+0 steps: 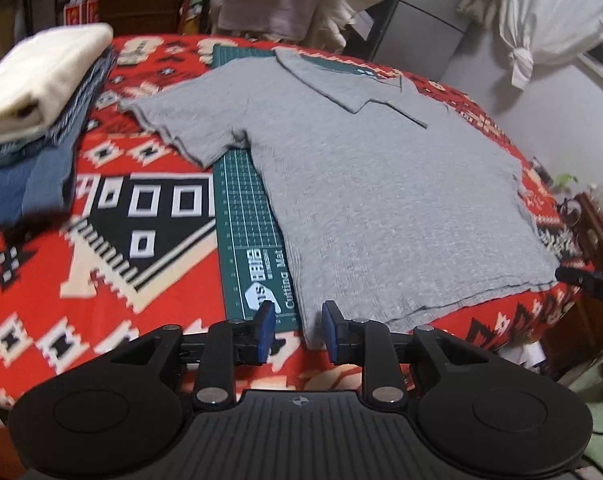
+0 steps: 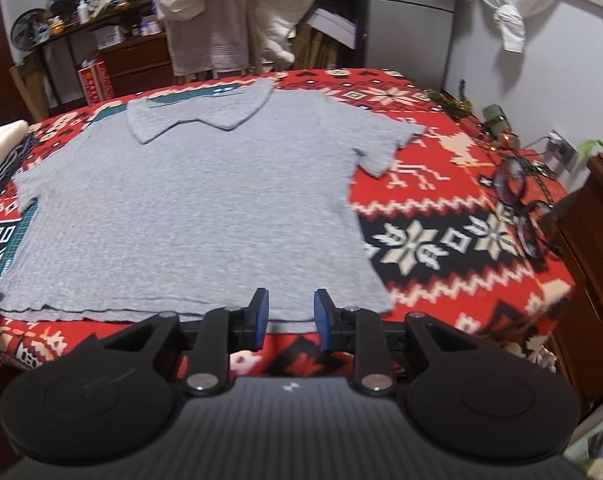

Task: Fold clothes
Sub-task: 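Close both grippers and lift them back above the flat shirt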

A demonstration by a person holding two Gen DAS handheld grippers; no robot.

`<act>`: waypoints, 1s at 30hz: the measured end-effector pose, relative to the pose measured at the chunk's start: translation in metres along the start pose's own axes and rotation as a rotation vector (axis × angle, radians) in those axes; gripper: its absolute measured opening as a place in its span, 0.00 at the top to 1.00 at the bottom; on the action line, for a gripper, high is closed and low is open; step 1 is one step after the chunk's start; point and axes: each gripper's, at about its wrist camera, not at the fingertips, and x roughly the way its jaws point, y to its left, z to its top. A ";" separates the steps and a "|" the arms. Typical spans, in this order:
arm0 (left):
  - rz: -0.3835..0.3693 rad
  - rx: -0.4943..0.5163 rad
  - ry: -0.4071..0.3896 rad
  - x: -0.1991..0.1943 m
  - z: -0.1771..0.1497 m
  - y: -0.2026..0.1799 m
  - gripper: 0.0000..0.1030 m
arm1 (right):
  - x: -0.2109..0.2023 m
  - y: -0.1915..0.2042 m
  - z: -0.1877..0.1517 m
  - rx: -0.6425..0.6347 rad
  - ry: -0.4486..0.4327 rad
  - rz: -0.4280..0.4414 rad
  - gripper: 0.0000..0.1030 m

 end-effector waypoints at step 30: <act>-0.060 -0.182 0.092 0.007 -0.001 0.012 0.96 | 0.034 -0.062 -0.001 0.120 0.064 0.076 0.94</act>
